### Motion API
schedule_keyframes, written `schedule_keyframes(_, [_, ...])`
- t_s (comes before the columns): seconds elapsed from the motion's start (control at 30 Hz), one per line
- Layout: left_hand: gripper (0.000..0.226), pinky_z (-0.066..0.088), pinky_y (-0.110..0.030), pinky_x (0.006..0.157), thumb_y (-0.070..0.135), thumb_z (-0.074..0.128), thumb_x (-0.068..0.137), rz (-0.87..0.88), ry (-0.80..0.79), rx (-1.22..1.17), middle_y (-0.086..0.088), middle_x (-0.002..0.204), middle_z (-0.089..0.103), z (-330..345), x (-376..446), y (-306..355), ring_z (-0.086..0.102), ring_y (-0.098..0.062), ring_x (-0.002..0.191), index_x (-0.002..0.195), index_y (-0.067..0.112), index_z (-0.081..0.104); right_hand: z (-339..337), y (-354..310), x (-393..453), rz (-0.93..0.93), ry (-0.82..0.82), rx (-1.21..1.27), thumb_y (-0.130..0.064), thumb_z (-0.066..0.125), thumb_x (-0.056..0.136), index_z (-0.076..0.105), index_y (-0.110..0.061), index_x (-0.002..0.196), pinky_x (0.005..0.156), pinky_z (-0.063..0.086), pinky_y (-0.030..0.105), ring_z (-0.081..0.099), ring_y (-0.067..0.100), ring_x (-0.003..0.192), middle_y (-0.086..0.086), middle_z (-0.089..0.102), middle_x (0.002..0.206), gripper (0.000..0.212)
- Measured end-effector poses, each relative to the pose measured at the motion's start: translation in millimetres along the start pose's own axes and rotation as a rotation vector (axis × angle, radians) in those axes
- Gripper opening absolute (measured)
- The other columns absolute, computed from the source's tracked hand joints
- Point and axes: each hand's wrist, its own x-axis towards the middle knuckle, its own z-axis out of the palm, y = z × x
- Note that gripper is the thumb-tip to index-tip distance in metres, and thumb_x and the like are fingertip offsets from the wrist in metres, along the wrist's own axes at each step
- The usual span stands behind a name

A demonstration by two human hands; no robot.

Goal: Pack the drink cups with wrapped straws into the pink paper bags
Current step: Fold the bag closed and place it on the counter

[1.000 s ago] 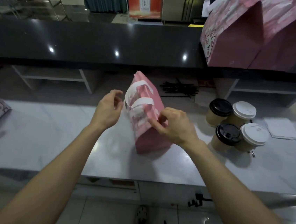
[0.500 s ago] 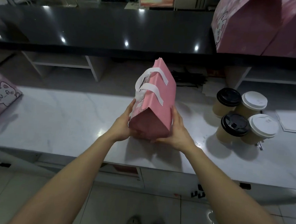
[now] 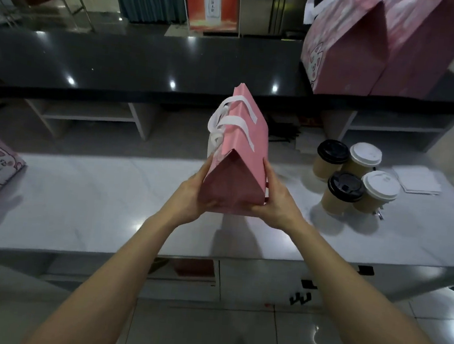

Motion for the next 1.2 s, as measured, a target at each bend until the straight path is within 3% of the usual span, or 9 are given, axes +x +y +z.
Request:
schedule_keyframes(0.1, [0.130,0.055,-0.042,0.104,0.065,0.086,0.070,0.102,0.044,-0.002,0.000,0.161,0.055,-27,2,25,0.059,-0.029,0.139,0.165,0.067,-0.003,-24,-28,1,-0.047,0.064,-0.005,-0.063,0.096,0.067,-0.003,-0.048,0.171,0.107,0.057,0.051,0.051,0.020,0.141,-0.007,0.038,0.166,0.144])
schedule_keyframes(0.23, [0.133,0.056,-0.047,0.104,0.044,0.094,0.076,0.205,0.155,-0.048,0.007,0.165,0.051,-58,23,54,0.057,-0.027,0.142,0.162,0.071,-0.003,-62,-60,17,-0.136,0.152,-0.023,-0.053,0.098,0.071,0.003,-0.042,0.173,0.113,0.053,0.049,0.049,0.020,0.146,-0.005,0.040,0.167,0.140])
schedule_keyframes(0.37, [0.138,0.052,-0.024,0.094,0.034,0.095,0.070,0.251,0.237,-0.091,0.016,0.158,0.056,-74,60,78,0.061,-0.014,0.134,0.163,0.070,-0.001,-97,-79,44,-0.195,0.208,-0.037,-0.049,0.098,0.073,0.006,-0.036,0.175,0.121,0.045,0.043,0.047,0.020,0.149,-0.002,0.041,0.168,0.138])
schedule_keyframes(0.5, [0.133,0.049,-0.030,0.099,0.028,0.094,0.076,0.319,0.254,-0.067,0.019,0.159,0.047,-78,105,98,0.053,-0.011,0.139,0.164,0.068,0.005,-127,-80,84,-0.201,0.197,-0.061,-0.060,0.095,0.064,0.004,-0.034,0.175,0.122,0.044,0.042,0.047,0.019,0.149,0.000,0.041,0.167,0.146])
schedule_keyframes(0.63, [0.136,0.049,-0.027,0.101,0.036,0.096,0.074,0.312,0.266,-0.036,0.017,0.156,0.045,-72,153,112,0.048,-0.002,0.135,0.167,0.063,0.002,-156,-66,129,-0.195,0.188,-0.082,-0.071,0.097,0.050,0.001,-0.033,0.175,0.127,0.038,0.044,0.039,0.017,0.156,-0.003,0.032,0.174,0.162])
schedule_keyframes(0.77, [0.135,0.051,-0.032,0.100,0.033,0.097,0.077,0.288,0.305,-0.002,0.008,0.162,0.047,-62,202,118,0.047,-0.003,0.135,0.168,0.061,0.001,-180,-45,176,-0.185,0.167,-0.117,-0.070,0.095,0.050,0.002,-0.032,0.175,0.127,0.037,0.047,0.038,0.021,0.155,0.002,0.033,0.171,0.160])
schedule_keyframes(0.93, [0.142,0.051,-0.048,0.114,0.042,0.100,0.073,0.169,0.265,0.053,-0.006,0.154,0.051,-44,244,104,0.054,-0.024,0.139,0.168,0.061,-0.004,-189,-24,213,-0.100,0.050,-0.131,-0.066,0.087,0.049,-0.001,-0.039,0.174,0.122,0.044,0.048,0.047,0.024,0.148,0.004,0.040,0.164,0.155])
schedule_keyframes(1.07, [0.138,0.051,-0.051,0.114,0.041,0.098,0.075,0.142,0.270,0.081,-0.008,0.149,0.051,-43,261,96,0.056,-0.023,0.132,0.166,0.064,-0.004,-195,-12,222,-0.064,0.059,-0.139,-0.057,0.091,0.056,0.000,-0.042,0.172,0.115,0.051,0.047,0.052,0.023,0.145,0.000,0.044,0.163,0.148])
schedule_keyframes(1.2, [0.136,0.047,-0.053,0.119,0.044,0.097,0.073,0.151,0.289,0.067,-0.008,0.159,0.048,-46,269,94,0.052,-0.030,0.144,0.166,0.065,0.000,-199,10,208,0.013,0.111,-0.229,-0.056,0.093,0.073,0.031,-0.025,0.169,0.115,0.051,0.044,0.059,0.023,0.141,0.003,0.057,0.158,0.119])
